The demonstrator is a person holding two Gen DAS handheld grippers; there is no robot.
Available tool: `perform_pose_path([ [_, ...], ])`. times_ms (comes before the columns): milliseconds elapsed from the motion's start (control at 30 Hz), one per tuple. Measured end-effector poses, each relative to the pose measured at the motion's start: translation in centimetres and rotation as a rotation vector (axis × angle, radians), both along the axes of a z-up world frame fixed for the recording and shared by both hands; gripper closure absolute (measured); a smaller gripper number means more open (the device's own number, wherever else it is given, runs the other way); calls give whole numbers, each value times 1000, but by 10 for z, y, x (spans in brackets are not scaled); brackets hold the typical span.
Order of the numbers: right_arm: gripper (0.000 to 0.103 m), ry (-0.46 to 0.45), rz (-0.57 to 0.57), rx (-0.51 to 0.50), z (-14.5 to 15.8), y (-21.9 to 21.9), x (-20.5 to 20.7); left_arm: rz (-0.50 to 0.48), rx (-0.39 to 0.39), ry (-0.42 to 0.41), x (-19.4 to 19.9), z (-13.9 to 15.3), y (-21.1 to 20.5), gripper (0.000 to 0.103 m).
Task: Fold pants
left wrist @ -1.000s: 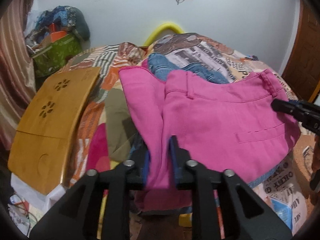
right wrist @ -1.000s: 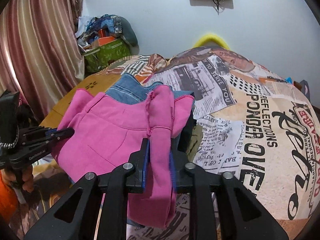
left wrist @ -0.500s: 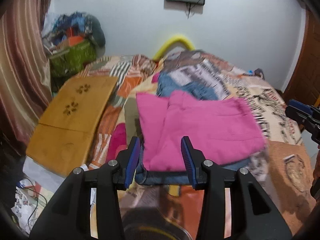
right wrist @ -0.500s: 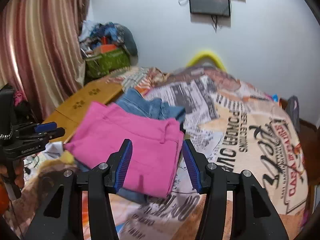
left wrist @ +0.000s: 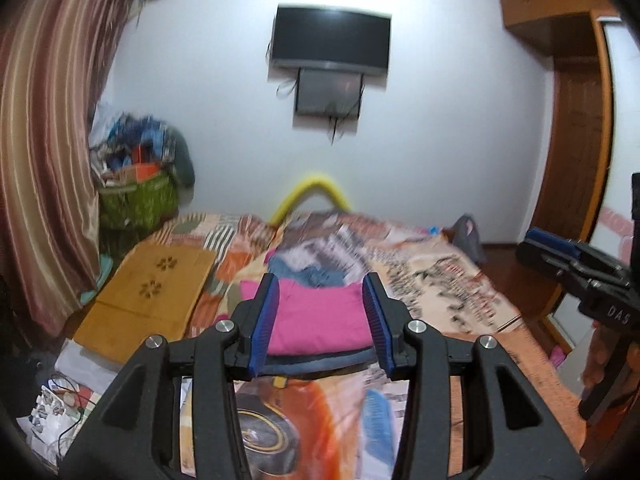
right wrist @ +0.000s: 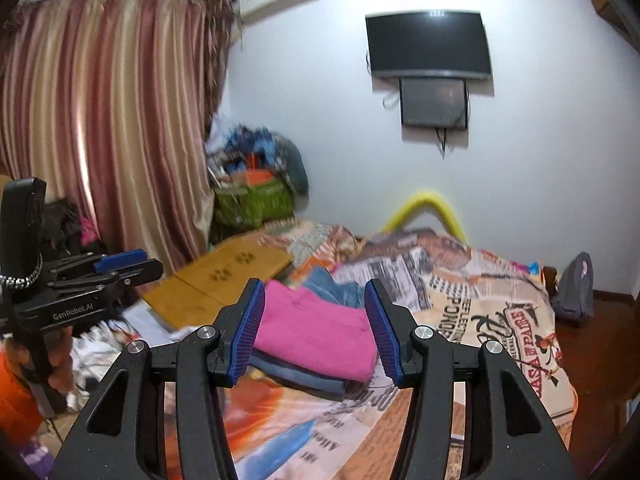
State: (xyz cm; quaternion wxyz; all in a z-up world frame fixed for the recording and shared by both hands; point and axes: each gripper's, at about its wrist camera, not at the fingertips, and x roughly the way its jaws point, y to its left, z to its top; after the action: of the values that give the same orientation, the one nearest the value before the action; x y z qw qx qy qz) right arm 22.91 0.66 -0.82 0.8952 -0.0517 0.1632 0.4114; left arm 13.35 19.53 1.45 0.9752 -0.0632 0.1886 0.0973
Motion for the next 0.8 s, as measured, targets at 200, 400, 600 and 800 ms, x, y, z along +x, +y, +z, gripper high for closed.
perform_pose_path([
  [200, 55, -77, 38, 91, 22, -34, -61, -15, 47, -129, -68, 24, -46, 52],
  [400, 55, -123, 33, 169, 25, -58, -97, -31, 100, -174, -104, 26, -76, 45],
  [600, 46, -125, 2, 172, 12, -62, -112, -37, 79, -199, -124, 19, -86, 21],
  [800, 24, -134, -13, 157, 11, -66, -122, -21, 86, -207, -130, 16, -88, 7],
])
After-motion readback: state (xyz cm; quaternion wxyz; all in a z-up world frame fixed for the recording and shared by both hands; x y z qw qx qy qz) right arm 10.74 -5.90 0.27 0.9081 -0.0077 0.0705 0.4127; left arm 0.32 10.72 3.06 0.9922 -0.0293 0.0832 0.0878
